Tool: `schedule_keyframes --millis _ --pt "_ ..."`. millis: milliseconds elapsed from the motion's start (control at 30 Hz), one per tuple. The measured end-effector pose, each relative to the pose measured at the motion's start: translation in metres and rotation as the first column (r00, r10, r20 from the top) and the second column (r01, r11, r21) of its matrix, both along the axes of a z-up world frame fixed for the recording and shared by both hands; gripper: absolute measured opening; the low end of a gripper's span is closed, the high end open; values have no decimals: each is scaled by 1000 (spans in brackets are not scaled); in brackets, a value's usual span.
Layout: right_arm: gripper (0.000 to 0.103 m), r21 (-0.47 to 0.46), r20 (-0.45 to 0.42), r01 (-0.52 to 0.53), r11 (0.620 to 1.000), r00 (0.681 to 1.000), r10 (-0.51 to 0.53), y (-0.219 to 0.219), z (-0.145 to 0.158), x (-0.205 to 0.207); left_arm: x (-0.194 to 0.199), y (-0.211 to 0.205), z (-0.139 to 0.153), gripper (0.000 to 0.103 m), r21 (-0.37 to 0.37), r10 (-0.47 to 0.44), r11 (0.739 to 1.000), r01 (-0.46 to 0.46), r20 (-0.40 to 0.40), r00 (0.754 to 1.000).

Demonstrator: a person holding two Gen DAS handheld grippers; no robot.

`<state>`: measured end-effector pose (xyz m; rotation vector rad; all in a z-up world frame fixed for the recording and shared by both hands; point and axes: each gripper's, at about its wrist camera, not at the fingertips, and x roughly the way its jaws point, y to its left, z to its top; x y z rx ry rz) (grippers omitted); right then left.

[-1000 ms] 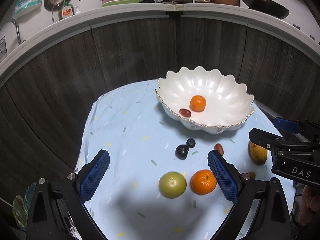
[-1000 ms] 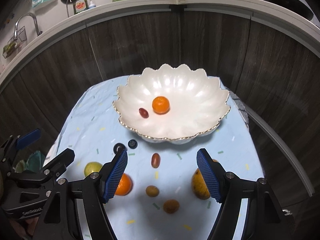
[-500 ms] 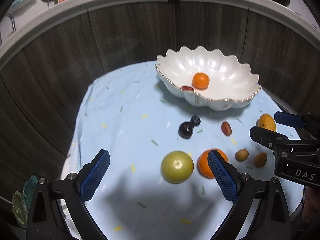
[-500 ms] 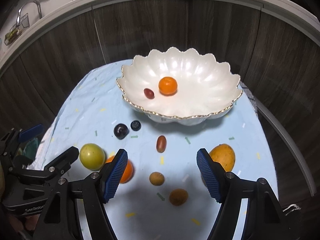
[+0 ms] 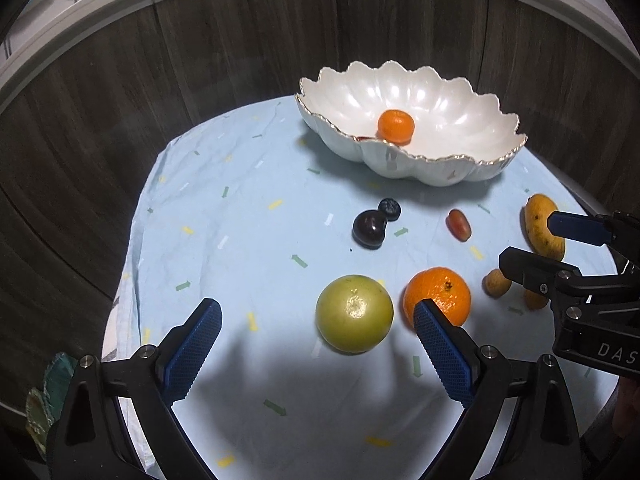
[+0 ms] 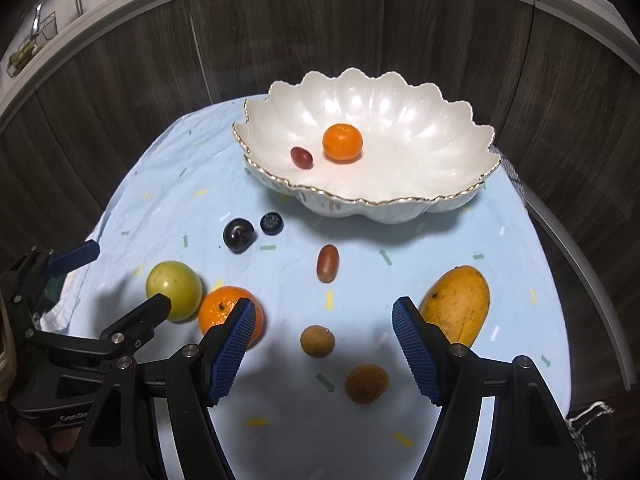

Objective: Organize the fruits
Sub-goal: 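Move both open tools back toward the remaining fruits, then grasp the pomelo with the left tool while the right tool grasps a brown kiwi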

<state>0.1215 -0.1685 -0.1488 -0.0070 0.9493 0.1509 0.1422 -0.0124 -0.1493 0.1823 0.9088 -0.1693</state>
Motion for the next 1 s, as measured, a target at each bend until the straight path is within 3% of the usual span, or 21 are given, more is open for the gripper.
schedule_keyframes --millis 767,1000 --pt "46 -15 -124 3 1000 992 -5 3 -40 13 17 -4 -27 91 -12 -23 1000 22 -75 997" --pt "37 -17 -132 6 1000 991 -8 3 -45 15 22 -6 -33 74 -27 -23 999 20 -104 994"
